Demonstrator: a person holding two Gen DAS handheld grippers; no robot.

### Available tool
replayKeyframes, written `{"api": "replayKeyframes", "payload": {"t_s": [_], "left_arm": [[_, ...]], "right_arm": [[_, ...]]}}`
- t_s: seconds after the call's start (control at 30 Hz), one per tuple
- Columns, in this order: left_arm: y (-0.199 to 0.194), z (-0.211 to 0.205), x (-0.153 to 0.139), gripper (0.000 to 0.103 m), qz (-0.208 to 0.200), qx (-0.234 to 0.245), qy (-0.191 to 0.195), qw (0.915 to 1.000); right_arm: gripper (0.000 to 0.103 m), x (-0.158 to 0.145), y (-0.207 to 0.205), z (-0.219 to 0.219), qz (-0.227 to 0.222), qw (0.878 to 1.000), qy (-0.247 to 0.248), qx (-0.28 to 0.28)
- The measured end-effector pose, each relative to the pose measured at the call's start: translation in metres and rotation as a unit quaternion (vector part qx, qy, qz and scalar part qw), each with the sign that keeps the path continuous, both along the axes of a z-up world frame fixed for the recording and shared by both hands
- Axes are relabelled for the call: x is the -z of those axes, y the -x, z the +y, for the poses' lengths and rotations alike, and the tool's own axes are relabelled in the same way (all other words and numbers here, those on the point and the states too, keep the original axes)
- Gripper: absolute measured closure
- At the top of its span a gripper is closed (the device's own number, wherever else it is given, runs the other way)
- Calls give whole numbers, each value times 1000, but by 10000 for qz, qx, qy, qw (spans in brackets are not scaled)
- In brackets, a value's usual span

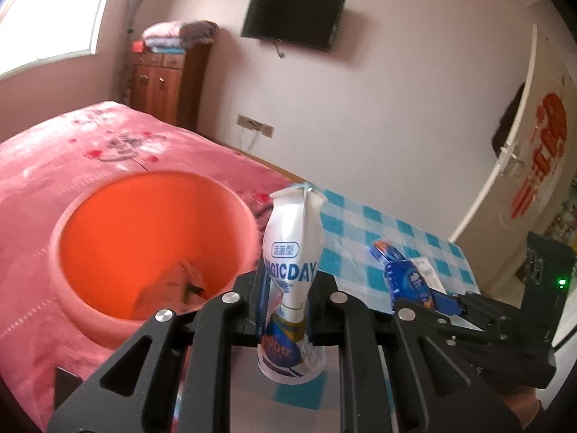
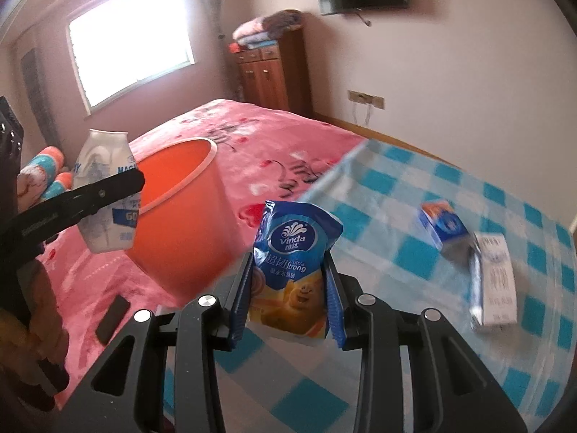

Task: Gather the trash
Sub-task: 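Carry the bottle and snack pack over the orange bucket and open both grippers, then move both grippers back over the remaining trash on the checked cloth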

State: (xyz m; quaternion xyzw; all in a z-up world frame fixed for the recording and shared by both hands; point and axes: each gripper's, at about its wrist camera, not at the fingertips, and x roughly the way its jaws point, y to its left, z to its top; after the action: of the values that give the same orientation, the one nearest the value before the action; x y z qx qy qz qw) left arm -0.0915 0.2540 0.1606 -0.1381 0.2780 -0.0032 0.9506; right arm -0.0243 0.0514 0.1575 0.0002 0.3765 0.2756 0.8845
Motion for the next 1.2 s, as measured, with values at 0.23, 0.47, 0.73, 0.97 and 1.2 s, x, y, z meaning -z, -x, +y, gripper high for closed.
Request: {"api": "replayKeyframes", "payload": {"t_s": [0.23, 0.47, 0.73, 0.97, 1.2], "left_arm": [[-7, 41, -1, 86, 56, -541, -137, 9984], [-17, 61, 9, 86, 203, -827, -290, 9959], [-25, 76, 22, 86, 414, -1021, -305, 9934], [-29, 88, 39, 35, 635, -1345, -285, 9885], [-23, 86, 38, 13, 585, -1544, -561, 9847]], "right_arm": [[65, -23, -15, 51, -156, 9984, -75, -534], [65, -41, -24, 102, -348, 9945, -110, -985], [65, -45, -39, 142, -407, 9915, -181, -1226], [29, -27, -48, 148, -280, 9926, -306, -1141], [14, -27, -36, 110, -642, 9959, -334, -548]]}}
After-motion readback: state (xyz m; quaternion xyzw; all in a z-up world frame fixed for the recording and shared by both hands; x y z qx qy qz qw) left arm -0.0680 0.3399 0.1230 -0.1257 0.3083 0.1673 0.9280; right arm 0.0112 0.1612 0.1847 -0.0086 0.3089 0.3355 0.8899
